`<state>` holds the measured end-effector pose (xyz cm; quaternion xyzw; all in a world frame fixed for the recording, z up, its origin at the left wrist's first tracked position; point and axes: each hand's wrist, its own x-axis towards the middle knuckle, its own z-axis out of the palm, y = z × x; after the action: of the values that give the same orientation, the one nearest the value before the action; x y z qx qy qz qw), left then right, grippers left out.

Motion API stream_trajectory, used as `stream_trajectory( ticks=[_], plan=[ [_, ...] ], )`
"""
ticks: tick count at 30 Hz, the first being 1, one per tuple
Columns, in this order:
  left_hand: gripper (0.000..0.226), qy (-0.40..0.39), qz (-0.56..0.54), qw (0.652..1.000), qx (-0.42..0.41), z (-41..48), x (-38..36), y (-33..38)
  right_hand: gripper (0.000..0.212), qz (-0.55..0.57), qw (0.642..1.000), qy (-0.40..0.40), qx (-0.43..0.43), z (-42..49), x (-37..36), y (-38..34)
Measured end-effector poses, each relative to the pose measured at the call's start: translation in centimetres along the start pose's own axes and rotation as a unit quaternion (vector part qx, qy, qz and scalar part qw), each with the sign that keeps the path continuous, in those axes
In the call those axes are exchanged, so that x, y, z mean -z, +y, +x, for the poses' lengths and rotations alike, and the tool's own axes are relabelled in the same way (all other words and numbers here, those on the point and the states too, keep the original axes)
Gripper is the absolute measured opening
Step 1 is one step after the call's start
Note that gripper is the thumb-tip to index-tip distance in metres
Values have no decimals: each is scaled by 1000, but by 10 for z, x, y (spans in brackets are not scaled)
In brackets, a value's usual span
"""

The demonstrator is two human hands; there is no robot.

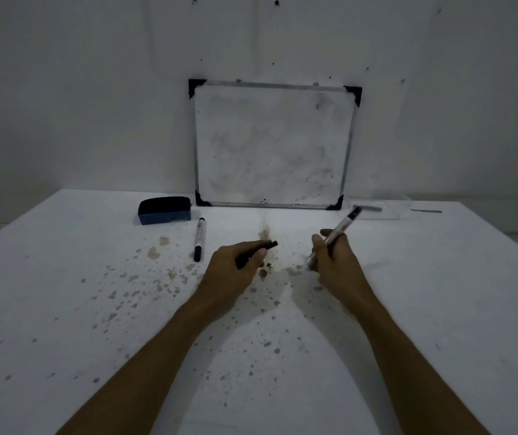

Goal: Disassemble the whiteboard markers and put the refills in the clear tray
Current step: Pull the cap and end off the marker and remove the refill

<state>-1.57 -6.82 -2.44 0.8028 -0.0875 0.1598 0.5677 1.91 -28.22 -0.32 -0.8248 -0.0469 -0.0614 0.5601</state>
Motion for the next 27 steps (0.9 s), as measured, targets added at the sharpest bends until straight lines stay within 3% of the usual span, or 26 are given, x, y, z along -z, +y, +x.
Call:
stream_trajectory(
  ticks=[5,10,17,21,27],
  plan=[
    [37,32,86,994,-61,0,-8,2,64,-197,975,-61,82,-9,-6,4],
    [27,57,102,992,-55,2,-6,1,58,-303,944,-54,118,-6,-16,12],
    [20,89,109,989,-55,0,-5,3,39,-316,937,-63,136,-8,-21,21],
    [21,97,101,988,-71,-2,-16,15,49,-279,950,-88,108,-11,-3,18],
    [17,-4,158,979,-129,28,-34,58,41,-291,952,-97,4,35,84,31]
  ],
)
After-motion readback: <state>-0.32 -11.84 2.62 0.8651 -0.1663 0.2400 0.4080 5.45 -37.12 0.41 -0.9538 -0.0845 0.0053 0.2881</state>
